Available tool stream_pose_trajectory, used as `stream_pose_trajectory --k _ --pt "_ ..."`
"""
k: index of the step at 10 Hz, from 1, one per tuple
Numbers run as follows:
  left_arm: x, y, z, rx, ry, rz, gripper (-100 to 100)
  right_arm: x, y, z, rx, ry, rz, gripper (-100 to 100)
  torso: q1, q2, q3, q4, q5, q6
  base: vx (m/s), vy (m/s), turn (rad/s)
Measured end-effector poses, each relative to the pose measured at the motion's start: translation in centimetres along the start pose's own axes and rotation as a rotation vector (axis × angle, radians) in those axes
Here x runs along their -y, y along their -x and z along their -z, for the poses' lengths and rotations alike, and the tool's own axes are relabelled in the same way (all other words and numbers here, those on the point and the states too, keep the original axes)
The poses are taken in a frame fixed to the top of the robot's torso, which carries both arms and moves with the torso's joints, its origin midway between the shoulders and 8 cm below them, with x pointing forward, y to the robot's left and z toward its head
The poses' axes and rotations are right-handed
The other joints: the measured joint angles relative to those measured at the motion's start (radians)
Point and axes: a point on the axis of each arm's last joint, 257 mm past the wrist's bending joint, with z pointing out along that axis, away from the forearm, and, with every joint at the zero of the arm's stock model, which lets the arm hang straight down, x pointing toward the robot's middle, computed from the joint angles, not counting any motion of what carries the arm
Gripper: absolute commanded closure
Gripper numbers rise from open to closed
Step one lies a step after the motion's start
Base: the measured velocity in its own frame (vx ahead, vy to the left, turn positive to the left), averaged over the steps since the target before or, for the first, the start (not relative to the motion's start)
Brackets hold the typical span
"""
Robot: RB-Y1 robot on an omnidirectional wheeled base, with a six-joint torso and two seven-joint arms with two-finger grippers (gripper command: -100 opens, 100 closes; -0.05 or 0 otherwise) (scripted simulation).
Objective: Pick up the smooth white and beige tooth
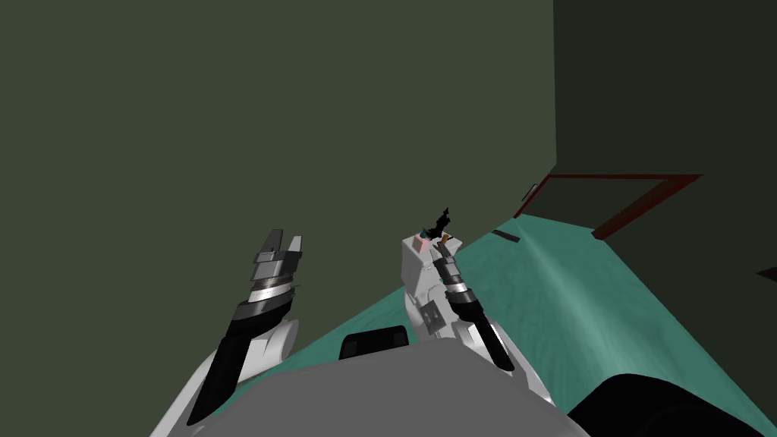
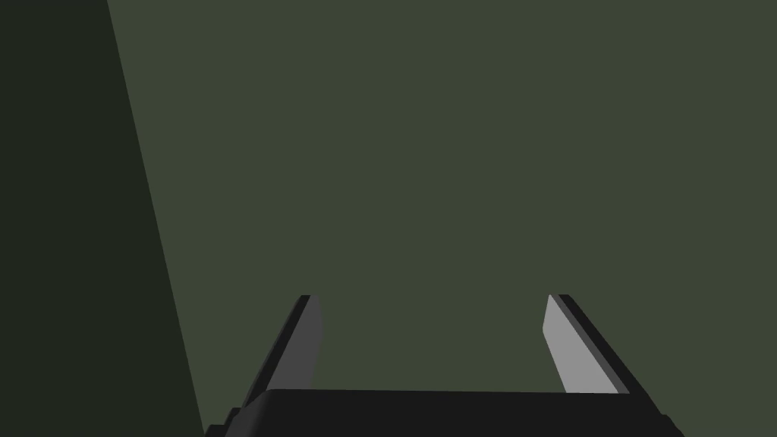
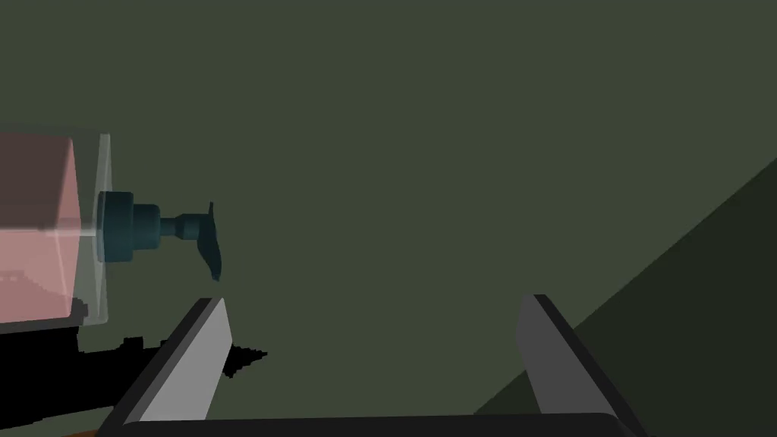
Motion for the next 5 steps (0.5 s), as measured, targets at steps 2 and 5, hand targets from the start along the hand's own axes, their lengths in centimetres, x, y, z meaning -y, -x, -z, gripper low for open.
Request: stream_pose_trajectory --k 2,5 --pt "0.0 0.0 0.0 0.000 0.000 0.000 0 2.7 -0.3 1.6 -0.040 -0.069 0.030 -100 0.000 0.001 0.000 0.000 0.000 0.000 -0.018 0.032 0.057" --pt "0.0 0.0 0.0 0.000 0.000 0.000 0 5.8 -0.2 3.5 -0.101 -0.161 0.077 -100 0.000 0.000 0.000 0.000 0.000 0.000 -0.012 0.039 0.056"
